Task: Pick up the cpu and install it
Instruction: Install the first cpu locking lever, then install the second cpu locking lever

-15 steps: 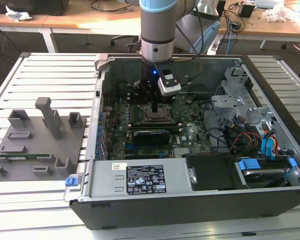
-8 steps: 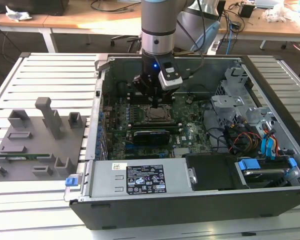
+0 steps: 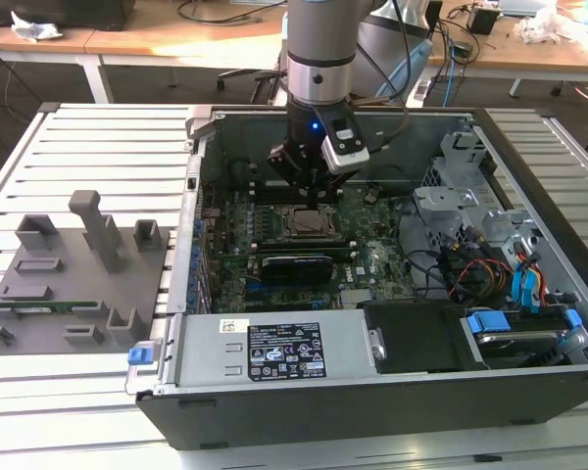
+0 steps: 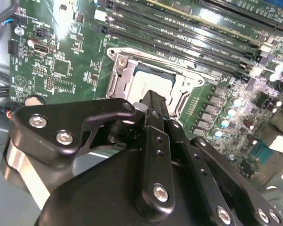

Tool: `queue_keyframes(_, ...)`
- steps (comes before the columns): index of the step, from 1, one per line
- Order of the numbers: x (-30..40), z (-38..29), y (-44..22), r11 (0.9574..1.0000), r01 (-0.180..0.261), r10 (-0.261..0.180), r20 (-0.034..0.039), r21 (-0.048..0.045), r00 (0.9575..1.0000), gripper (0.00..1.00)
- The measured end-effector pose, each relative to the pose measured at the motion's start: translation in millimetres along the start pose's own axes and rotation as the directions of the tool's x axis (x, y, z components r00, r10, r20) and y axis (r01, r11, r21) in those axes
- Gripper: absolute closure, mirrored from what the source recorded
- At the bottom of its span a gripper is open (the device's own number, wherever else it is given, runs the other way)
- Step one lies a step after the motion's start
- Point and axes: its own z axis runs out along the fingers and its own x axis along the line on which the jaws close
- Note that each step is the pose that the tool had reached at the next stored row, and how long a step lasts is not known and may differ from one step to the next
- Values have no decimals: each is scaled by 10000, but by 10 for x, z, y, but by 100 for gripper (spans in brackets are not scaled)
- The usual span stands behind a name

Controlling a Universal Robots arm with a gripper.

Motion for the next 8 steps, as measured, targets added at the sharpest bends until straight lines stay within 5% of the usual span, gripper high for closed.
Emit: queue_keyframes(8, -2, -38, -3, 10000, 1, -1, 0, 0, 10000, 89)
